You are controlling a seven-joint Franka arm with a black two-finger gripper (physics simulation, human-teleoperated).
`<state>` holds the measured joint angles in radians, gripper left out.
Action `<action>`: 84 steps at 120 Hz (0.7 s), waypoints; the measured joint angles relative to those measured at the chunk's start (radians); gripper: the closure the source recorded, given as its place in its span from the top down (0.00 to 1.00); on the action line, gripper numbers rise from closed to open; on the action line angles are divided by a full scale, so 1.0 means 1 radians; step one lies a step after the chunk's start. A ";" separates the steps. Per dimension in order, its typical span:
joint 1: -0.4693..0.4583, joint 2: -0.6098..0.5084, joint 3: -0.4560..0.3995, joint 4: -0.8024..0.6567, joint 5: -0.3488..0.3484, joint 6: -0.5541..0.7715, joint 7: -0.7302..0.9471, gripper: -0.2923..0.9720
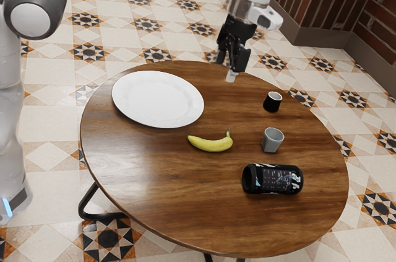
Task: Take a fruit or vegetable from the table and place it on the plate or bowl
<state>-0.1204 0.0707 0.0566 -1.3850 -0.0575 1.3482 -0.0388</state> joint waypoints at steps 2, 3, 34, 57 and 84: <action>0.002 0.000 0.000 0.000 0.000 0.017 -0.001 0.77; 0.003 0.000 0.000 0.000 0.000 0.025 -0.002 0.77; 0.012 0.000 0.000 -0.001 -0.003 0.166 -0.017 0.77; 0.022 0.001 -0.048 0.025 0.001 0.200 -0.023 0.77; -0.022 0.061 -0.086 0.028 0.006 0.218 -0.031 0.77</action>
<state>-0.1424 0.1321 -0.0293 -1.3565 -0.0512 1.5664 -0.0701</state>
